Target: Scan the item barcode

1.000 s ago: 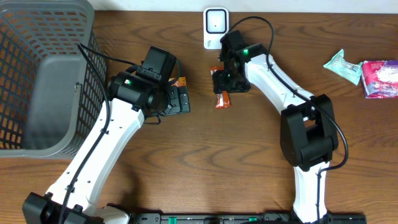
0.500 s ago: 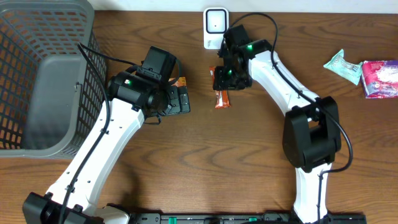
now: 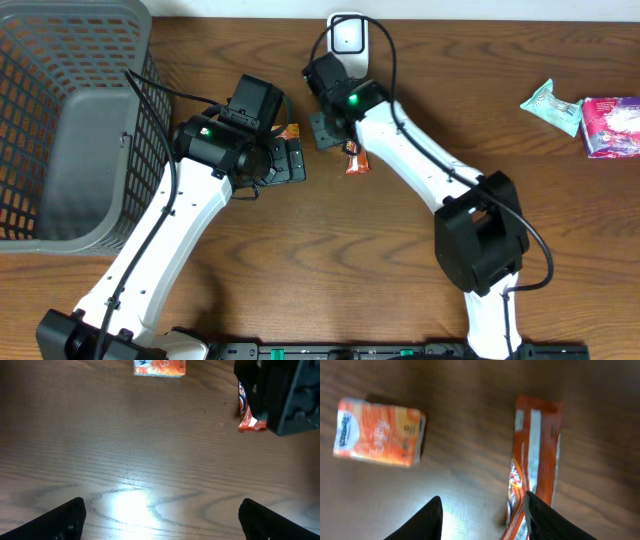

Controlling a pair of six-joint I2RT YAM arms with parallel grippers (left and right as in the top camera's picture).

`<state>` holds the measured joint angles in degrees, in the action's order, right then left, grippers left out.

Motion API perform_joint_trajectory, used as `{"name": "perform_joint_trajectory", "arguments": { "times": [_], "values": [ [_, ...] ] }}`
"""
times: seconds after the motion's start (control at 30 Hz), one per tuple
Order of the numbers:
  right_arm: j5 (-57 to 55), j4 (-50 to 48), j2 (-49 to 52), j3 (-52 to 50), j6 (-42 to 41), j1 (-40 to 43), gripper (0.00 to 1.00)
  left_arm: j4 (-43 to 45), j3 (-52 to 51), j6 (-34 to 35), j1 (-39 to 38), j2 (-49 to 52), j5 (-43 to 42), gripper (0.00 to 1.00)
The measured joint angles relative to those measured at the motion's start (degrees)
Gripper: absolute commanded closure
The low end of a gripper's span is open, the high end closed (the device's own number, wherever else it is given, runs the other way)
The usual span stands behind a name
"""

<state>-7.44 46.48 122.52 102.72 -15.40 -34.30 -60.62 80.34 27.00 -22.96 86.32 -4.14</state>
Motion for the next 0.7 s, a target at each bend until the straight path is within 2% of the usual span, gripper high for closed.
{"name": "perform_joint_trajectory", "arguments": {
  "times": [0.43, 0.7],
  "values": [
    [-5.1, -3.1, 9.3, -1.2, -0.6, 1.9, 0.5, 0.0, 0.0, 0.0, 0.0, 0.0, 0.0, 0.02],
    [-5.6, -2.1, 9.5, -1.0, 0.0, 1.9, 0.51, 0.0, 0.0, 0.0, 0.0, 0.0, 0.0, 0.02]
  ]
}}
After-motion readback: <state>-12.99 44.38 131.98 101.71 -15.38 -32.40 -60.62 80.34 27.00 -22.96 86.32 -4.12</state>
